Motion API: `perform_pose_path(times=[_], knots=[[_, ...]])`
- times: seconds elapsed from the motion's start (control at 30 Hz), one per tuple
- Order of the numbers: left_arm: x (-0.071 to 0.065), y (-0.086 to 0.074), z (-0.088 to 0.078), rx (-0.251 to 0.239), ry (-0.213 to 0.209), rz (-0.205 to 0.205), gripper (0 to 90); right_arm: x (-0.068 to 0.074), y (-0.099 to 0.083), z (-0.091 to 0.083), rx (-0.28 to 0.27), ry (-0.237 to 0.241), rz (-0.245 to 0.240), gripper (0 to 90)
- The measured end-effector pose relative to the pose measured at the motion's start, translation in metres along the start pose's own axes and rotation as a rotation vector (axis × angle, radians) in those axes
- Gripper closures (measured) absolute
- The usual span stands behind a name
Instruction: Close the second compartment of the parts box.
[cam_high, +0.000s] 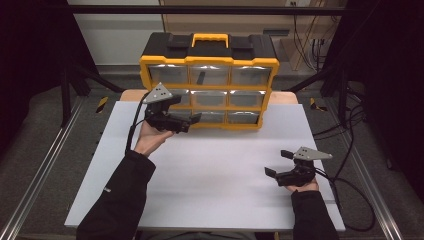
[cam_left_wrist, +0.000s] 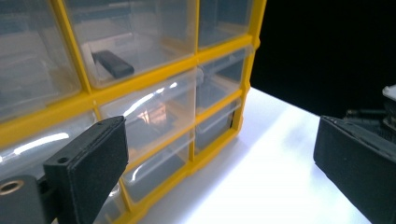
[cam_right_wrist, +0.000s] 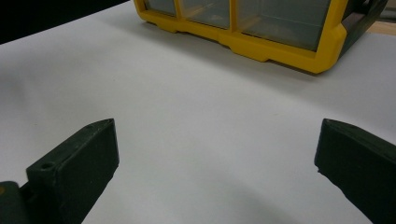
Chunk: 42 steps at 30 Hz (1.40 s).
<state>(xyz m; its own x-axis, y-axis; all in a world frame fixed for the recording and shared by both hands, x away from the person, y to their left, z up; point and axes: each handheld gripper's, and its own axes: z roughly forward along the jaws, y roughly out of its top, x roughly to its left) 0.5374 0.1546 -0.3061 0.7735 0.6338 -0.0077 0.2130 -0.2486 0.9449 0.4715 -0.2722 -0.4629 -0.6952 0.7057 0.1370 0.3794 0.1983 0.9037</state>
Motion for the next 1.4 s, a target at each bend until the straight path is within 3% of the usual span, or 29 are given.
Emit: perform_pose_path(times=[0.53, 0.73, 1.4], knots=[[-0.01, -0.048, -0.021, -0.021, -0.02, 0.018, 2.9, 0.0, 0.0, 0.001, 0.003, 0.0, 0.002, 0.4], [-0.011, -0.069, -0.026, -0.016, -0.028, 0.005, 2.9, 0.0, 0.0, 0.001, 0.005, -0.001, 0.0, 0.3], [0.002, -0.136, -0.055, 0.019, -0.036, -0.033, 2.9, 0.0, -0.001, 0.001, 0.007, -0.003, 0.005, 0.4]])
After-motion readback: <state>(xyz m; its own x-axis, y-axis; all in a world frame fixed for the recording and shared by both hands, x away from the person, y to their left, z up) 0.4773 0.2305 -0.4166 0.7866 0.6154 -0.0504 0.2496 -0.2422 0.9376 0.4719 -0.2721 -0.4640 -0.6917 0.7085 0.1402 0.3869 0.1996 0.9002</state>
